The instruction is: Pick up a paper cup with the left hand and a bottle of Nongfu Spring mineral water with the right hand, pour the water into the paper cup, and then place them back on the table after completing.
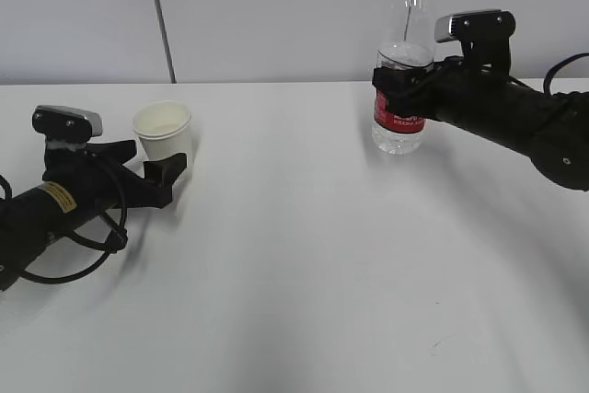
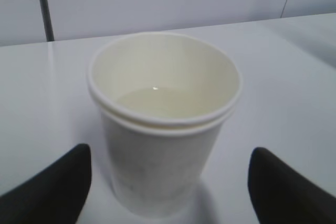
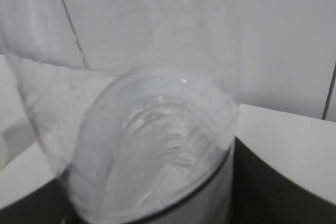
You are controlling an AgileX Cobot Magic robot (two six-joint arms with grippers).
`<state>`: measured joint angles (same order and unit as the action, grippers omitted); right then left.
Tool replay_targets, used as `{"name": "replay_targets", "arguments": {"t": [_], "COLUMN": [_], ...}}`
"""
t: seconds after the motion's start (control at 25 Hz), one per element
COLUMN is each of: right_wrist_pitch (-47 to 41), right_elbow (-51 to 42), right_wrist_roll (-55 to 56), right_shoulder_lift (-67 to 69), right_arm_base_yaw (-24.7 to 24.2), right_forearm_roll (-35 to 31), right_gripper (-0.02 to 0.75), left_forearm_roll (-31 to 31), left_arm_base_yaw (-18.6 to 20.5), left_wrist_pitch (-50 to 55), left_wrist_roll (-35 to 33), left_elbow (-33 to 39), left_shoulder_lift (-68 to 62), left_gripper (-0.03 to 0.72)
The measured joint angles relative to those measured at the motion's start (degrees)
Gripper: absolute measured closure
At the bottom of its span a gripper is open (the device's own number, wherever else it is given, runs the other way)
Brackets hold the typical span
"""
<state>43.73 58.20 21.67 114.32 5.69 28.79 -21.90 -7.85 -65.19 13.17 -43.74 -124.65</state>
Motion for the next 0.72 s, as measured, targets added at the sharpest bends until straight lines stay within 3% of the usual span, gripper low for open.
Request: {"name": "replay_targets", "arguments": {"t": [0.4,0.72], "right_wrist_pitch": [2.60,8.27], "right_elbow": [0.00,0.00], "right_wrist_roll": [0.10,0.10], "right_shoulder_lift": [2.98,7.73], "right_arm_base_yaw": [0.00,0.00], "right_forearm_roll": [0.09,0.09], "right_gripper": [0.343,0.343], "left_forearm_roll": [1.80,1.99], "left_arm_base_yaw": [0.00,0.00], "left_wrist_pitch": [-0.28,-0.29], "left_wrist_roll": [0.00,-0.01], "left_elbow": [8.43,10.48], "left_shoulder_lift": [5.88,8.17], "left_gripper": [0.130,0.130]}}
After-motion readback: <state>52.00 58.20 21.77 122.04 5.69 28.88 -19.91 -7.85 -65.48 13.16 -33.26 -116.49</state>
